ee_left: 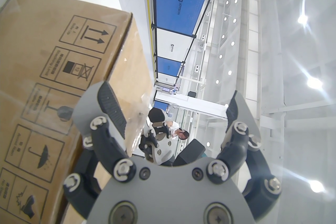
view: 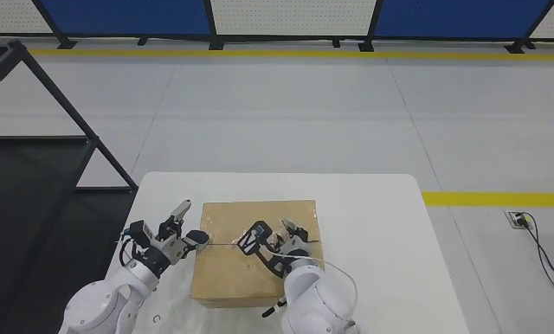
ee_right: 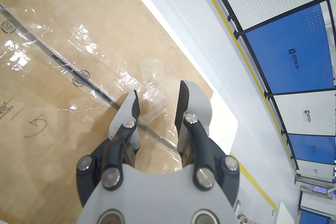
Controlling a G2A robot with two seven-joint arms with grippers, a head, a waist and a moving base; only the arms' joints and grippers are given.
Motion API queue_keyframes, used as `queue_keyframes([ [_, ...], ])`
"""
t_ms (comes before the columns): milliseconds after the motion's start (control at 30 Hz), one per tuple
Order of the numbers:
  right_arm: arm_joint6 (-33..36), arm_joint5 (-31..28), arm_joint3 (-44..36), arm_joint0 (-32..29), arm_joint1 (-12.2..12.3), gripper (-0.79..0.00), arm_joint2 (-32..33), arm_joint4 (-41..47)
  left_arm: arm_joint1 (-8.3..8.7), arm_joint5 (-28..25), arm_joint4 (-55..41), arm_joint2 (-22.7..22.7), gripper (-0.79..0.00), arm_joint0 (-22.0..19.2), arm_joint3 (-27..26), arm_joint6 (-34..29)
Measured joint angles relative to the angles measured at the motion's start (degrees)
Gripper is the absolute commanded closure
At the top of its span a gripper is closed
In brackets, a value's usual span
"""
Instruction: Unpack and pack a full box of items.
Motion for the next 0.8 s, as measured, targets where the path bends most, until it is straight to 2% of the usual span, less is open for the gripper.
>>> queue_keyframes([
  [67,0.1,-0.3,0.4,0.2,-0.1,-0.305,0.3,0.4,0.02,-0.1,0.0,0.0,-0.785,0.0,0.0,0.0],
  [133,-0.1,-0.3,0.5,0.2,-0.2,-0.243,0.6,0.6,0.03,-0.1,0.0,0.0,-0.785,0.1,0.0,0.1],
  [167,-0.2,-0.1,0.5,0.1,-0.3,-0.203,0.7,0.7,0.03,-0.1,0.0,0.0,-0.785,0.1,0.0,0.2],
  [267,-0.6,0.8,0.2,-0.3,-0.4,-0.012,1.2,0.7,0.05,-0.1,-0.1,0.0,-0.785,0.2,-0.1,0.3],
  [500,-2.5,2.8,-1.4,-2.1,-0.5,0.0,2.4,0.7,0.09,-0.4,-0.2,0.0,-0.785,0.4,-0.3,0.5],
  [800,-12.6,1.3,-3.6,-5.5,-0.2,0.0,5.8,6.9,0.14,-0.4,0.0,0.2,-0.785,0.5,-0.3,0.5],
])
